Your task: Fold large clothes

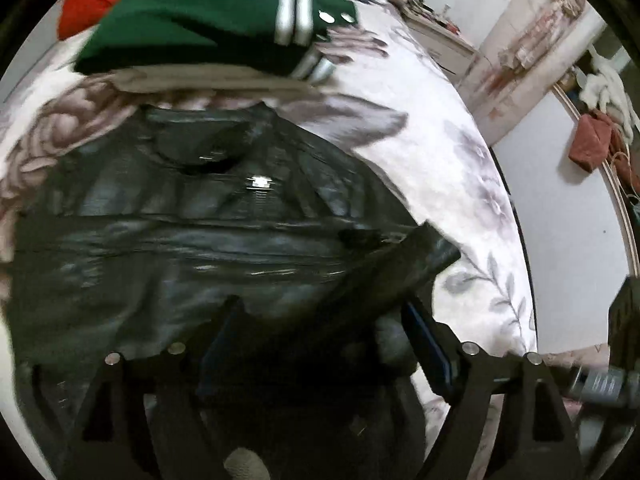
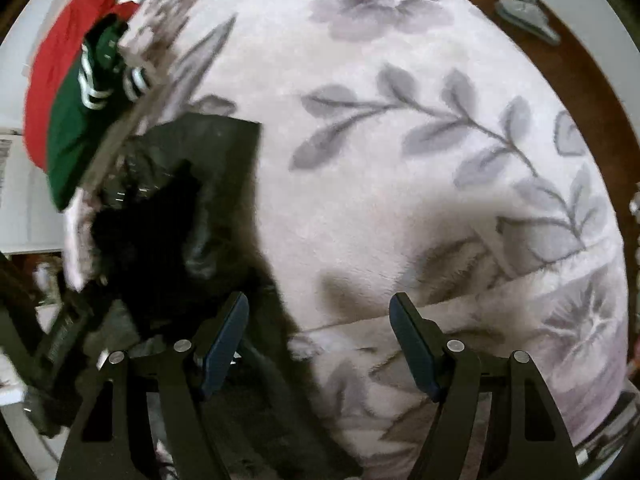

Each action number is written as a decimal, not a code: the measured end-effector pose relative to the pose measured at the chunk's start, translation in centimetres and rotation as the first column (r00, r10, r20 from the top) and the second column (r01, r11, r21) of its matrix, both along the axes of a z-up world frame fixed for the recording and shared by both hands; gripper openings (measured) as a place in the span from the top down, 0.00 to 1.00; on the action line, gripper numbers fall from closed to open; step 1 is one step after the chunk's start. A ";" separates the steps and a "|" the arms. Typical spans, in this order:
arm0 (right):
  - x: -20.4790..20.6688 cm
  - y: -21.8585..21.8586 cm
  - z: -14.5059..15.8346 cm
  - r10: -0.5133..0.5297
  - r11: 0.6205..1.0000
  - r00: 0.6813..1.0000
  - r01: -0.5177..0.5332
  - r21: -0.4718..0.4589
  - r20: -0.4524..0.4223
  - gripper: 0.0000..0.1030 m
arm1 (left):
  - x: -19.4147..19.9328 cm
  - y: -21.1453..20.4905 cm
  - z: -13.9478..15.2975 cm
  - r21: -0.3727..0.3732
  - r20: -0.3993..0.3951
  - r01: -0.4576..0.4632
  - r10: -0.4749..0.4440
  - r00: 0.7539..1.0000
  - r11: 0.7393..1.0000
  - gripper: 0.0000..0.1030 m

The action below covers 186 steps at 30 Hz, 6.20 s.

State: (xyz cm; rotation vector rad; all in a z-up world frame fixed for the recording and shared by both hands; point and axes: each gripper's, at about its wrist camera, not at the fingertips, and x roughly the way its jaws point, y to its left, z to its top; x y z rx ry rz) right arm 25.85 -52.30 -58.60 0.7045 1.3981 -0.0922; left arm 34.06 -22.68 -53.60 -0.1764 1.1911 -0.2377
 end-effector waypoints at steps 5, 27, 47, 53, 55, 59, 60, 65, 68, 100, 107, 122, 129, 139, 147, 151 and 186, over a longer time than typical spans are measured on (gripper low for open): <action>1.7 0.0 1.5 -0.005 0.991 0.999 0.000 0.135 0.043 0.27 | -1.9 8.7 2.8 0.044 0.000 -0.183 0.183 0.983 0.982 0.19; 9.6 9.7 -3.0 0.234 0.971 0.972 -0.234 -0.053 -0.004 0.90 | 1.2 23.5 -8.3 0.374 -0.077 -0.412 0.470 0.879 0.831 0.00; 5.7 13.2 -4.2 0.384 0.896 0.898 -0.419 -0.149 -0.217 0.72 | -1.8 21.0 -8.1 0.495 0.027 -0.314 0.347 0.937 0.810 0.00; 5.2 13.0 -6.0 0.292 0.897 0.917 -0.361 -0.256 -0.272 0.72 | -1.4 22.1 -9.5 0.354 0.015 -0.311 0.327 0.945 0.882 0.00; 5.4 13.2 -5.5 0.273 0.907 0.919 -0.344 -0.242 -0.284 0.71 | -1.4 22.9 -9.8 0.275 0.008 -0.328 0.339 0.941 0.904 0.00; 4.7 12.6 -2.7 0.237 0.943 0.931 -0.289 -0.165 -0.276 0.68 | -1.8 23.5 -9.7 0.213 -0.004 -0.333 0.342 0.940 0.919 0.00; 4.1 12.5 -1.9 0.247 0.942 0.930 -0.296 -0.160 -0.271 0.68 | -1.9 23.4 -9.5 0.216 0.002 -0.341 0.349 0.937 0.915 0.00; 0.0 12.9 -4.2 0.341 0.902 0.864 -0.412 -0.129 -0.372 0.67 | -4.3 21.1 -6.5 0.353 0.121 -0.404 0.387 0.914 0.844 0.00; -1.5 12.0 -6.4 0.336 0.910 0.863 -0.401 -0.107 -0.377 0.64 | -6.3 18.2 -4.0 0.495 0.181 -0.420 0.383 0.906 0.760 0.00; 0.5 -13.1 -0.2 0.305 0.945 0.931 -0.322 -0.057 -0.202 0.39 | -17.1 -17.6 -10.4 0.877 0.065 -0.188 0.279 0.958 0.442 0.17; 9.7 -5.7 -2.9 0.390 0.855 0.917 -0.393 0.337 0.080 0.30 | -18.9 -14.7 -6.1 0.738 0.100 -0.236 0.244 0.965 0.632 0.91; 15.4 8.4 -2.0 0.329 0.836 0.944 -0.309 0.454 0.036 0.77 | -18.5 -7.2 1.4 0.537 0.106 -0.270 0.253 0.962 0.799 0.94; 17.5 23.0 9.8 0.536 0.809 0.838 -0.543 0.225 0.097 0.79 | -18.1 6.1 5.7 0.230 -0.003 -0.431 0.444 0.896 0.872 0.94; 17.8 50.4 3.9 0.744 0.652 0.654 -0.755 -0.066 -0.133 0.79 | -19.5 25.0 -7.1 -0.041 -0.273 -0.603 0.572 0.774 0.797 0.87; 18.8 48.5 2.5 0.671 0.724 0.740 -0.645 0.244 -0.033 0.24 | -23.9 28.9 -9.5 -0.329 -0.395 -0.635 0.509 0.765 0.699 0.73; 19.6 41.7 6.3 0.540 0.738 0.835 -0.530 0.417 0.104 0.24 | -24.2 29.1 -7.8 -0.271 -0.383 -0.638 0.528 0.758 0.721 0.63; 26.4 28.8 -7.9 0.402 0.811 0.908 -0.412 0.415 0.116 0.77 | -14.7 24.6 -5.5 0.153 -0.113 -0.632 0.649 0.752 0.760 0.11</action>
